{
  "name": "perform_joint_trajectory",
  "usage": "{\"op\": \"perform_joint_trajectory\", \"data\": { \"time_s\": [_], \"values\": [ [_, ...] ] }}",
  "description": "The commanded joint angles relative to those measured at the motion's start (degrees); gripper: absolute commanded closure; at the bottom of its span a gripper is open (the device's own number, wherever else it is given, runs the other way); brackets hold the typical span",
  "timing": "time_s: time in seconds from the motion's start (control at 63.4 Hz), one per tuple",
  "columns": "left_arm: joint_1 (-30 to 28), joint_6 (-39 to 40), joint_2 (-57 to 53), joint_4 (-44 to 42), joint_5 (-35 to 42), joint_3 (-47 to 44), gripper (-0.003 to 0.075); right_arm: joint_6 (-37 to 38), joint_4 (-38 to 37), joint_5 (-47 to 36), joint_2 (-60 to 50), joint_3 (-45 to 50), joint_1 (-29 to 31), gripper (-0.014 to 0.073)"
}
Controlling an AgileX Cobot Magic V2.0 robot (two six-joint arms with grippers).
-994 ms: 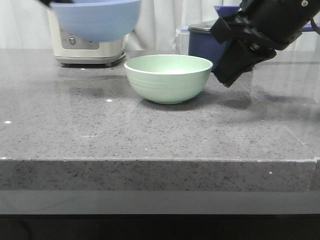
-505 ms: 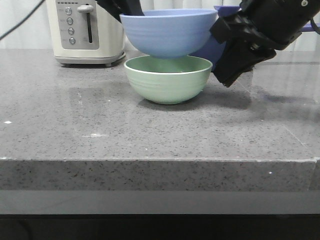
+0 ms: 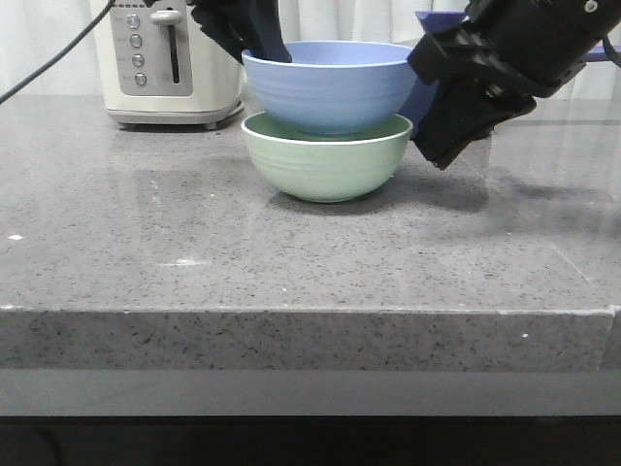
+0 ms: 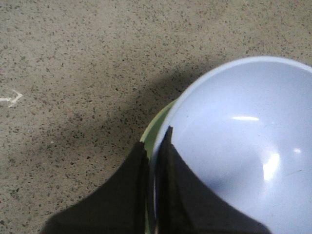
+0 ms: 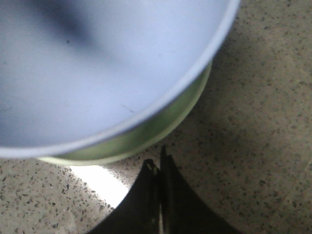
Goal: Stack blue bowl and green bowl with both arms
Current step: 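Lower the blue bowl into the green bowl and open the left gripper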
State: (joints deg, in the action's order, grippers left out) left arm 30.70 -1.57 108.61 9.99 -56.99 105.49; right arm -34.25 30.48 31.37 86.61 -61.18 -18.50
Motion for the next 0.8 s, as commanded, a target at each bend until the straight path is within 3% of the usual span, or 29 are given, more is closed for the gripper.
{"op": "perform_joint_trajectory", "data": {
  "time_s": [0.0,0.221,0.3,0.505,0.599,0.789],
  "values": [
    [0.56,-0.10,-3.06,0.68,2.99,1.99,0.0740,-0.50,1.52,-2.13,-2.06,-1.32,0.01,0.0657],
    [0.56,-0.10,-3.06,0.93,2.99,1.99,0.0724,-0.50,1.52,-2.13,-2.06,-1.32,0.01,0.0657],
    [0.56,-0.10,-3.06,1.29,2.99,1.99,0.0662,-0.50,1.52,-2.13,-2.06,-1.32,0.01,0.0657],
    [0.56,-0.15,-3.06,1.29,2.99,1.99,0.0398,-0.50,1.52,-2.13,-2.06,-1.32,0.01,0.0657],
    [0.56,-0.15,-3.06,1.29,2.99,1.99,0.0339,-0.50,1.52,-2.13,-2.06,-1.32,0.01,0.0657],
    [0.56,-0.15,-3.20,0.81,2.45,2.88,0.0331,-0.50,1.52,-2.13,-2.06,-1.32,0.01,0.0657]
  ]
}}
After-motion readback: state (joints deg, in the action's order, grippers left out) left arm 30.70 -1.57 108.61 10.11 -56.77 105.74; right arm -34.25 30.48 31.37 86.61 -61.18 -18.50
